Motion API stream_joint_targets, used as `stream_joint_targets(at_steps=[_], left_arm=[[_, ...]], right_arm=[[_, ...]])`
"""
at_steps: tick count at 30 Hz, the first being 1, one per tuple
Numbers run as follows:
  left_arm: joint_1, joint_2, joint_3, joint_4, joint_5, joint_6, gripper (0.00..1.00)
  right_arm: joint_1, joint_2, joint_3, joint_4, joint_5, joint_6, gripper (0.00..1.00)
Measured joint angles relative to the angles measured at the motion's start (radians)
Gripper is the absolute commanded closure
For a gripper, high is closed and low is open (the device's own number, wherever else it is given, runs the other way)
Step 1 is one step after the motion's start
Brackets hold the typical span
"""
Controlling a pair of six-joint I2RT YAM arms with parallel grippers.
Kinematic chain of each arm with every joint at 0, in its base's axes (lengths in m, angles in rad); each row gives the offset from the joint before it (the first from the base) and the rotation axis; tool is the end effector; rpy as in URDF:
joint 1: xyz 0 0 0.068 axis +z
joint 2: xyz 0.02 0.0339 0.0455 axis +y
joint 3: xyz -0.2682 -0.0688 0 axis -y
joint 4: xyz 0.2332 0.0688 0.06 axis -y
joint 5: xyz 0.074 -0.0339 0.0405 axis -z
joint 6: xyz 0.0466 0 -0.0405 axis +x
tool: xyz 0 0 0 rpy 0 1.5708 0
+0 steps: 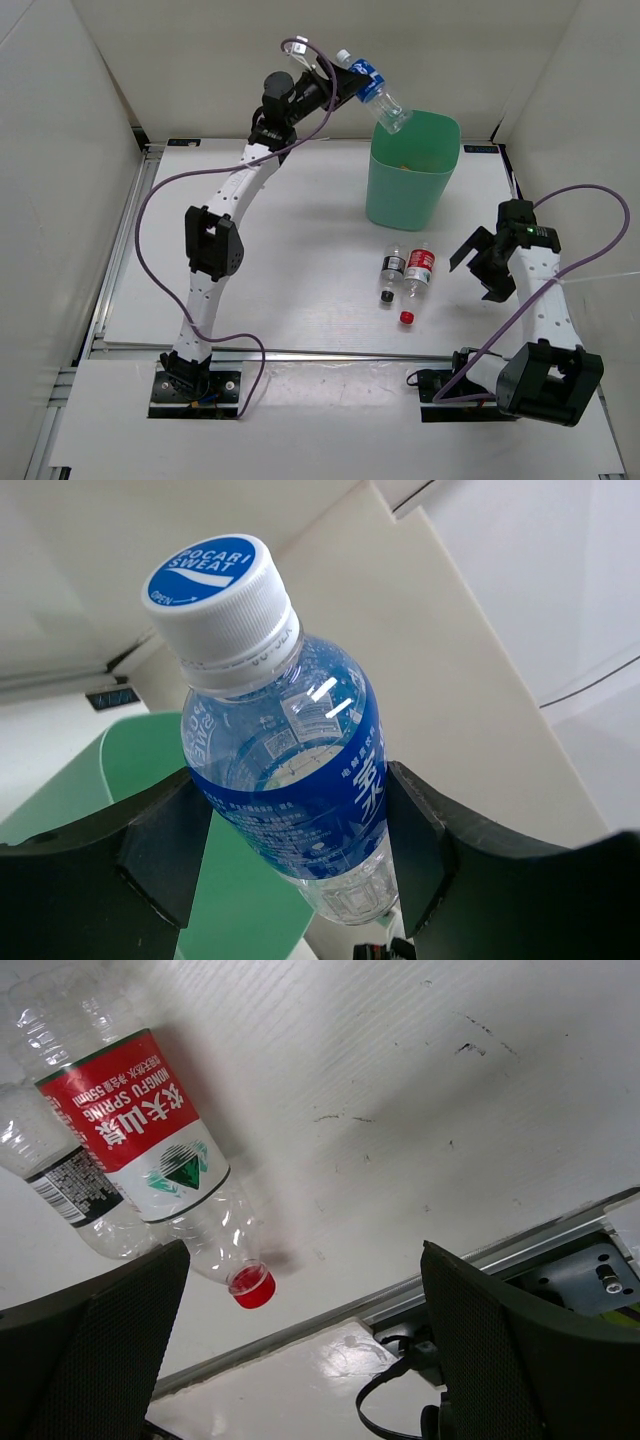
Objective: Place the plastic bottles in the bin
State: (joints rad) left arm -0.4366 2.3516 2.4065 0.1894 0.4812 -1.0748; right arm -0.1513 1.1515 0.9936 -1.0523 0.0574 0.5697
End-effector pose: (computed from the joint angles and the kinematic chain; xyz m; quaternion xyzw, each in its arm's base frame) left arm 0.4895 -0.2522 0.4046 -0.0093 0.6267 -0.6316 0.4564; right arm 0.1905 -0.0317 0.2683 0.3517 0.9184 0.0096 0.1812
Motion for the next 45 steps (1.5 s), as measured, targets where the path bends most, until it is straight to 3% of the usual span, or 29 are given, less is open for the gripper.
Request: stream_joint_targets(at_steps=[10, 17, 19, 20, 33, 38, 45], left_arm=[[-0.058, 0.000, -0.076, -0.023, 0.032, 0.047, 0.43], [-0.121, 0.000, -0.076, -0.076, 0.029, 0.224, 0.40], [-0.132, 0.000, -0.075, -0.102, 0.016, 0.286, 0.30], [-0.134, 0.000, -0.074, -0.116, 0.011, 0.315, 0.00], [-0.138, -0.029, -0.099, -0.247, -0.168, 0.680, 0.00], [-0.130, -0.280, -0.381, -0.336, -0.312, 0.772, 0.00], [-0.138, -1.006, -0.923, -0.410, -0.605, 0.775, 0.00]], right_arm=[[0.000, -0.022, 0.023, -0.031, -0.005, 0.014, 0.00], [0.000, -0.032, 0.046, -0.052, -0.008, 0.002, 0.00], [0.000, -0.033, 0.046, -0.054, -0.010, 0.000, 0.00], [0.000, -0.033, 0.046, -0.054, -0.013, -0.001, 0.00], [0.017, -0.029, 0.093, -0.052, -0.060, -0.004, 0.00], [0.105, 0.021, 0.142, -0.044, -0.077, -0.003, 0.00], [0.117, 0.165, 0.196, -0.035, -0.120, 0.000, 0.00]])
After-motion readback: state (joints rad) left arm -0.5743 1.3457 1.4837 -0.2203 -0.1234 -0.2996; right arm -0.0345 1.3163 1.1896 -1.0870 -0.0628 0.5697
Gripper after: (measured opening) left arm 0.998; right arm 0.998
